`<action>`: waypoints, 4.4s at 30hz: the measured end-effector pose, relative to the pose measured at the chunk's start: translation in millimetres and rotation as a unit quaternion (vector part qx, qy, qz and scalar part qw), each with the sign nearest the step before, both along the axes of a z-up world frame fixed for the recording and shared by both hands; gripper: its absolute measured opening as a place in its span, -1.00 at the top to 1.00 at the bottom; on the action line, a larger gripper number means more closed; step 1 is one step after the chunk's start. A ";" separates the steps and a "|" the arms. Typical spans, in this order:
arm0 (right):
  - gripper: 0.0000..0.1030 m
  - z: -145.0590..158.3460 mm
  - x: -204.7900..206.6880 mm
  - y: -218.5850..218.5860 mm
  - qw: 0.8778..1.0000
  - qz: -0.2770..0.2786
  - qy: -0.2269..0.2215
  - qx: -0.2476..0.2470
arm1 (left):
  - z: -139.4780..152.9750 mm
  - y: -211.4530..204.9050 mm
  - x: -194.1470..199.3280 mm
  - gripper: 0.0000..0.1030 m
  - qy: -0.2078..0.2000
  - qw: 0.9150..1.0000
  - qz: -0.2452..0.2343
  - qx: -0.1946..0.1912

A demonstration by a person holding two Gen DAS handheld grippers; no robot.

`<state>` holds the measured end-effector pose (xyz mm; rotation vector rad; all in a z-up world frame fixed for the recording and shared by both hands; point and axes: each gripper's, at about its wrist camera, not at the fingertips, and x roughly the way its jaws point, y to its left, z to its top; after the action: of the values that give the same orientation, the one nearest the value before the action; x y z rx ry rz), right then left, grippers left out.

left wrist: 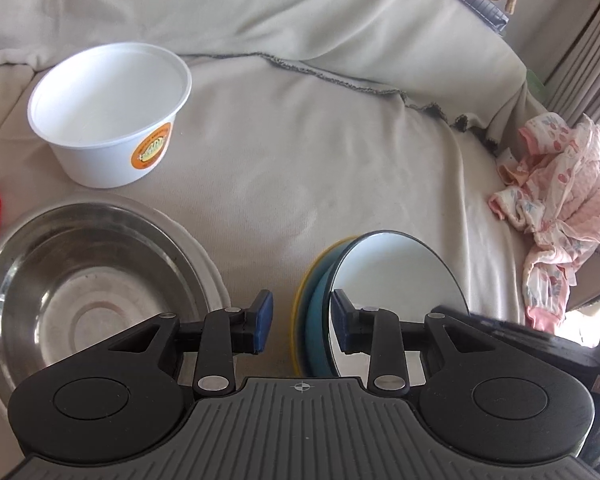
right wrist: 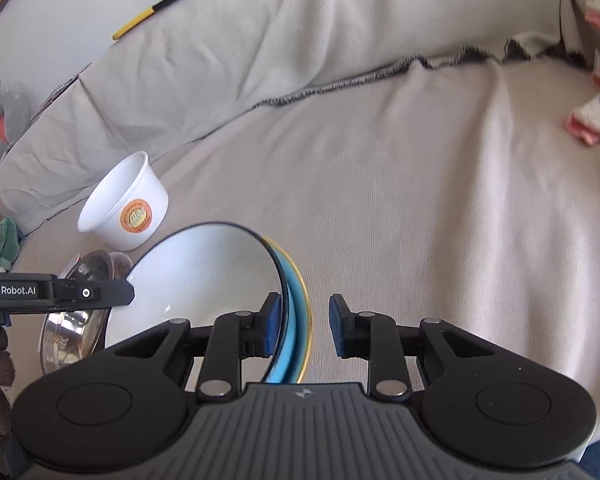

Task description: Organize plates and bowls

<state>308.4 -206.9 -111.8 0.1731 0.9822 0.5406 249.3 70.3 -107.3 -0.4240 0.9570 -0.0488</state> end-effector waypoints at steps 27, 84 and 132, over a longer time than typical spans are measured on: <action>0.26 -31.0 37.8 43.6 0.999 0.034 0.030 0.017 | -25.2 9.1 43.8 0.24 0.014 0.999 -0.011 -0.027; 0.38 153.2 24.1 177.6 0.987 0.148 -0.048 -0.033 | 131.4 107.7 -13.5 0.27 -0.174 0.977 0.117 -0.029; 0.34 18.7 -27.7 37.9 0.995 -0.038 -0.084 -0.033 | 21.5 9.1 -8.6 0.34 -0.024 0.998 0.055 -0.030</action>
<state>280.6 -169.0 -93.1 0.1025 0.8253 0.4454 240.7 79.4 -85.7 -0.5284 0.8860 0.0111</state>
